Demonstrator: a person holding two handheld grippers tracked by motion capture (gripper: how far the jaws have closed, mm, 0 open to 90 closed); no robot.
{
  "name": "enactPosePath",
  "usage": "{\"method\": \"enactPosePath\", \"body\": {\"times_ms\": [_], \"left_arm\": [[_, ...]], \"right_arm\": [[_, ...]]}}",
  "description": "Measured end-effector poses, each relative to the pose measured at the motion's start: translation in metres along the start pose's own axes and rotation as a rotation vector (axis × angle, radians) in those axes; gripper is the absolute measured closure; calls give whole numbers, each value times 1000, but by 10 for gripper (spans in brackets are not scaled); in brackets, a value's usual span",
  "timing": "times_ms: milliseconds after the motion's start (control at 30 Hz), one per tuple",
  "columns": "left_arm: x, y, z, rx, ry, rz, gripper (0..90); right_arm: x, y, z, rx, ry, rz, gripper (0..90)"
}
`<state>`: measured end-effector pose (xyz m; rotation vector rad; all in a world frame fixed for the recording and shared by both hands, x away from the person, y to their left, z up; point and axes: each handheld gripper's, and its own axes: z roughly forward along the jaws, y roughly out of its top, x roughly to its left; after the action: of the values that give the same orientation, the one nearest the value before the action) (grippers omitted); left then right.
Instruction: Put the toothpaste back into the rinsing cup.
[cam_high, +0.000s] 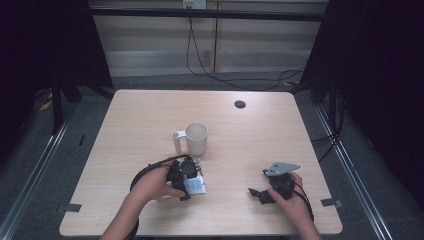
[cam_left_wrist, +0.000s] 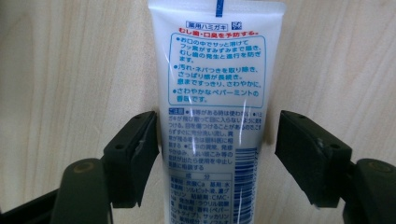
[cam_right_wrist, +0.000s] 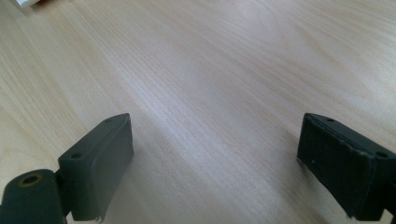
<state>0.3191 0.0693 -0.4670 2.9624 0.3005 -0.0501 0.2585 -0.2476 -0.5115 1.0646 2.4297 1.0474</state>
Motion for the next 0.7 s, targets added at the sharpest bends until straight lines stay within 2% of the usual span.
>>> {"method": "enactPosePath", "body": {"times_ms": [200,300,400,500,700], "left_arm": [[0,5,2,12,-11,5,334],[1,8,3,29,-1,10,359],[2,10,2,43,2,-3,393],[1,11,3,43,3,-3,402],[1,15,2,77,6,10,435]], "right_arm": [[0,0,0,0,0,0,100],[0,0,0,-1,0,-1,100],[0,0,0,0,0,0,100],[0,0,0,0,0,0,100],[0,0,0,-1,0,-1,100]]}}
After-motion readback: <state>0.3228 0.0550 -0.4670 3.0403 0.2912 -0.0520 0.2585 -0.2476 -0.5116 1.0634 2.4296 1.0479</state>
